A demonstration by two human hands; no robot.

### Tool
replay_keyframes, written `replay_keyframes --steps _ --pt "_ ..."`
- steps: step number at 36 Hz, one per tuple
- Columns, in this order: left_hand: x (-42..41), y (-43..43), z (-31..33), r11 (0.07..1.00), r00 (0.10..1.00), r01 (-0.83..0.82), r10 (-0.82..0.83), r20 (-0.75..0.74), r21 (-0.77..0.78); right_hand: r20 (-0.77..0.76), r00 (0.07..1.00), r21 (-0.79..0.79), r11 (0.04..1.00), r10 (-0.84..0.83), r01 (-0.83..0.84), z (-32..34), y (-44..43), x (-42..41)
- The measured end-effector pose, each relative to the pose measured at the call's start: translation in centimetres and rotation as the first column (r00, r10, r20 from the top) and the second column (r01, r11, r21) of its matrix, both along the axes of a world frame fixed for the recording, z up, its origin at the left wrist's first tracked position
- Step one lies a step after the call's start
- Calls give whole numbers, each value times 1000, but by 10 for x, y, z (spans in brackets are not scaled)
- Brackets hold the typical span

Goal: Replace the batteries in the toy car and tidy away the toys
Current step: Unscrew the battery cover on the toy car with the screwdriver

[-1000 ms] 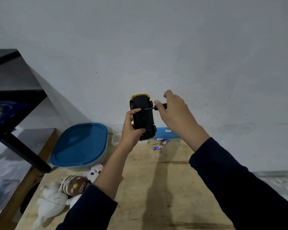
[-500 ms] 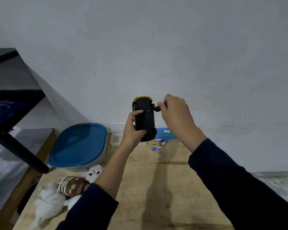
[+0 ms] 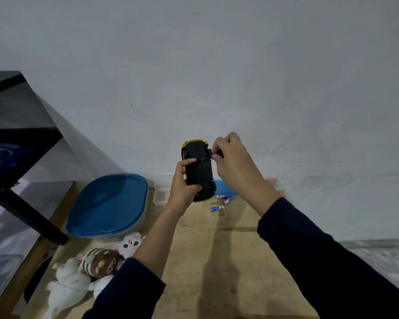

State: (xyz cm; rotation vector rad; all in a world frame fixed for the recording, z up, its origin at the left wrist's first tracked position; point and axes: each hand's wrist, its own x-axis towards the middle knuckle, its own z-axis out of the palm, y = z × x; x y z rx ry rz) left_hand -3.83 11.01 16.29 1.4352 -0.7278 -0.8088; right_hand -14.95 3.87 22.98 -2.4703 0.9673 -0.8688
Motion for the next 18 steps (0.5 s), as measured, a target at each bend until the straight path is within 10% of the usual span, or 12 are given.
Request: replay_keyframes --steps 18 --pt "9 -1 -8 999 999 20 -21 36 44 -127 987 -47 994 -103 97 -2 -10 8"
